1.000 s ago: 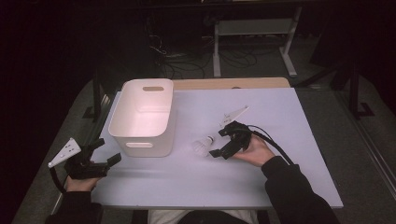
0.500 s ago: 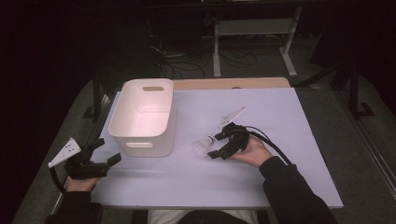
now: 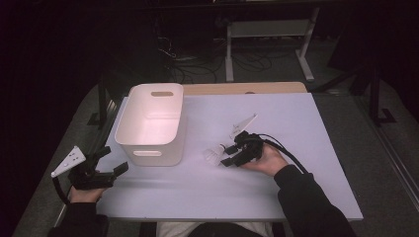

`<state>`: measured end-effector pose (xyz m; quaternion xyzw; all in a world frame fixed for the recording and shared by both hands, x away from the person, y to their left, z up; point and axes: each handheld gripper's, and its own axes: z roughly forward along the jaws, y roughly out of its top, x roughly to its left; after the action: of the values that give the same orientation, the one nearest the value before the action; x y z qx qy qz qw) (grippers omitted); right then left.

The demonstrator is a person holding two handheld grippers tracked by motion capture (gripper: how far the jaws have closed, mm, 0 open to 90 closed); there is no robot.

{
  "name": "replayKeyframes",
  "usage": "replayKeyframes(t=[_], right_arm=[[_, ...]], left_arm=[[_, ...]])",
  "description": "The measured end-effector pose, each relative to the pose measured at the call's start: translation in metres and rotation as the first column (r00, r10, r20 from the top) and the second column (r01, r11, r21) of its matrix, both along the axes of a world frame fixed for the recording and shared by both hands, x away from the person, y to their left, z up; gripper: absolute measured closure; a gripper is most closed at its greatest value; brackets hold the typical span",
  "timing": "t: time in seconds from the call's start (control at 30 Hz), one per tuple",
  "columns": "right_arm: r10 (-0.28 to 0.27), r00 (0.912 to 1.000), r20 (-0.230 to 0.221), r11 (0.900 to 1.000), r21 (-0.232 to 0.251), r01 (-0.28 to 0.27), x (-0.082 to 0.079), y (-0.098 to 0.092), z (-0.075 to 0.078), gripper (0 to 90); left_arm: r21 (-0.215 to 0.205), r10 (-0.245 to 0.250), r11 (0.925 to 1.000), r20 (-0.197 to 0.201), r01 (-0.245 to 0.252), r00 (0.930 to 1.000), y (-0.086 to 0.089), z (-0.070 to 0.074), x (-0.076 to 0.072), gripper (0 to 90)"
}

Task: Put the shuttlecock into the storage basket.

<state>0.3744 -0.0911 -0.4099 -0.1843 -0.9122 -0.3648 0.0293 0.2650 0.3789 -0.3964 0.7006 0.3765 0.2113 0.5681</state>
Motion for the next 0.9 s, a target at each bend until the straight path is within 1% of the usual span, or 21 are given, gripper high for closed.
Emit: replayKeyframes(t=[0.03,0.13,0.2,0.23,0.33,0.37,0.5,0.63,0.77,0.87,0.9], right_arm=[[0.007,1.0000,-0.001,1.000,-0.010,-0.007,0.001,0.001,-0.002,61.7],[0.010,0.9999,0.005,1.000,-0.018,-0.009,0.001,0.002,-0.003,68.0],[0.014,0.9999,0.007,1.000,-0.022,-0.014,0.002,0.002,-0.004,68.0],[0.024,0.9997,0.010,0.999,-0.027,-0.024,0.003,0.004,-0.006,79.4],[0.039,0.9992,0.006,0.999,-0.028,-0.039,0.003,0.005,-0.007,86.3],[0.043,0.9990,0.012,0.999,-0.031,-0.043,0.003,0.006,-0.008,87.9],[0.052,0.9986,0.014,0.998,-0.046,-0.051,0.005,0.009,-0.010,88.8],[0.057,0.9984,0.010,0.997,-0.050,-0.056,0.006,0.014,-0.013,88.9],[0.061,0.9981,0.009,0.997,-0.050,-0.060,0.008,0.020,-0.014,88.9],[0.063,0.9979,0.014,0.997,-0.042,-0.063,0.009,0.024,-0.014,88.9],[0.069,0.9974,0.022,0.997,-0.039,-0.068,0.009,0.028,-0.013,88.9]], left_arm=[[-0.003,0.000,1.0000,0.000,0.000,1.0000,0.000,0.000,0.000,0.0],[0.000,0.000,1.0000,-0.001,0.000,1.0000,0.000,0.000,0.000,0.0],[0.000,0.000,1.0000,-0.001,0.000,1.0000,0.000,0.000,0.000,0.0],[0.002,-0.001,1.0000,0.000,0.001,1.0000,0.000,0.000,0.000,0.0],[0.001,-0.001,1.0000,0.000,0.001,1.0000,0.000,0.000,0.000,0.0],[0.001,-0.001,1.0000,0.000,0.001,1.0000,0.000,0.000,0.000,0.0],[0.001,-0.002,1.0000,-0.001,0.002,1.0000,0.000,0.000,0.000,0.0],[0.001,-0.001,1.0000,-0.001,0.001,1.0000,0.000,0.000,0.000,0.0],[0.000,-0.002,1.0000,-0.001,0.002,1.0000,0.000,0.000,0.000,0.0],[0.000,-0.002,1.0000,-0.001,0.002,1.0000,0.000,0.000,0.000,0.0],[0.000,-0.003,1.0000,-0.001,0.003,1.0000,0.000,0.000,0.000,0.0]])
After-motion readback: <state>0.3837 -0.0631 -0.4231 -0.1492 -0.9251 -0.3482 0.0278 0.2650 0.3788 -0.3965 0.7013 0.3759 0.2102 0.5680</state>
